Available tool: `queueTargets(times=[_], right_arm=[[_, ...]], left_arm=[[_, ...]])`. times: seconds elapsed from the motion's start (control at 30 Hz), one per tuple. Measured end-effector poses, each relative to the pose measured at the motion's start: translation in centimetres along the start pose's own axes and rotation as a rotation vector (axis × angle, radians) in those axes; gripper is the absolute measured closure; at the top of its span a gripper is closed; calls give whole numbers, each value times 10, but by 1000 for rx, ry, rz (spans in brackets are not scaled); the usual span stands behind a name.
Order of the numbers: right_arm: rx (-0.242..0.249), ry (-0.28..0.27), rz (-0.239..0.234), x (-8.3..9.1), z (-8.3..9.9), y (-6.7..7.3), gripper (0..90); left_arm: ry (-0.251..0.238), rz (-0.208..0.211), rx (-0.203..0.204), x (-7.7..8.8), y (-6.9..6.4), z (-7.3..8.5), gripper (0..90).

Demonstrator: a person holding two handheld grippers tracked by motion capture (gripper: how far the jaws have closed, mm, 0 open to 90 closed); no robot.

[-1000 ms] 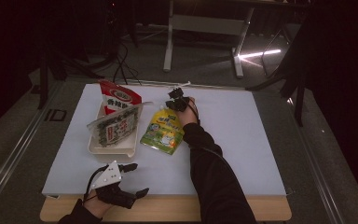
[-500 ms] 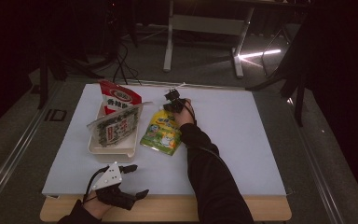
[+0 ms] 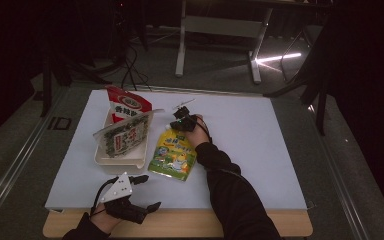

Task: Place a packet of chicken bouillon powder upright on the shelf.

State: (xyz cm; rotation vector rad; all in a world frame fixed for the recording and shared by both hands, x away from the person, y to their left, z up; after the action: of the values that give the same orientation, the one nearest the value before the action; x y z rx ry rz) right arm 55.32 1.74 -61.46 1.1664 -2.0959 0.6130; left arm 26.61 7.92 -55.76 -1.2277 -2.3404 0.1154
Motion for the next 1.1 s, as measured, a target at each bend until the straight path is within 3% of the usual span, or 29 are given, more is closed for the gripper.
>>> queueTargets(times=[0.33, 0.4, 0.5, 0.97, 1.1], right_arm=[[76, -12, -59, 11, 8, 36, 900], [100, -27, -95, 16, 10, 49, 900], [113, -36, -113, 20, 12, 58, 899], [138, -60, -136, 33, 15, 74, 898], [147, -62, -127, 37, 13, 73, 851]], left_arm=[[-5, -3, 3, 0, 1, -2, 91], [-3, -2, 3, -2, 0, -2, 91], [-2, 0, 1, -3, 0, -2, 91], [0, 5, -3, -6, -1, -3, 91], [1, 7, -3, -6, -1, -3, 91]])
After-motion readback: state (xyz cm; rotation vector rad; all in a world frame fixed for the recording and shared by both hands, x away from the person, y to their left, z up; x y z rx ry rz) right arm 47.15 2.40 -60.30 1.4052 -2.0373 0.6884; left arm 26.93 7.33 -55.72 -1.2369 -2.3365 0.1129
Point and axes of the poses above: each handheld gripper's, and its own axes: x roughly backward along the jaws, z roughly out of its underside, y roughly to its left, the point moved 10 cm from there along -x, roughly forward along the jaws, and after that the axes turned 15 degrees about x, right-handed, at the moved point
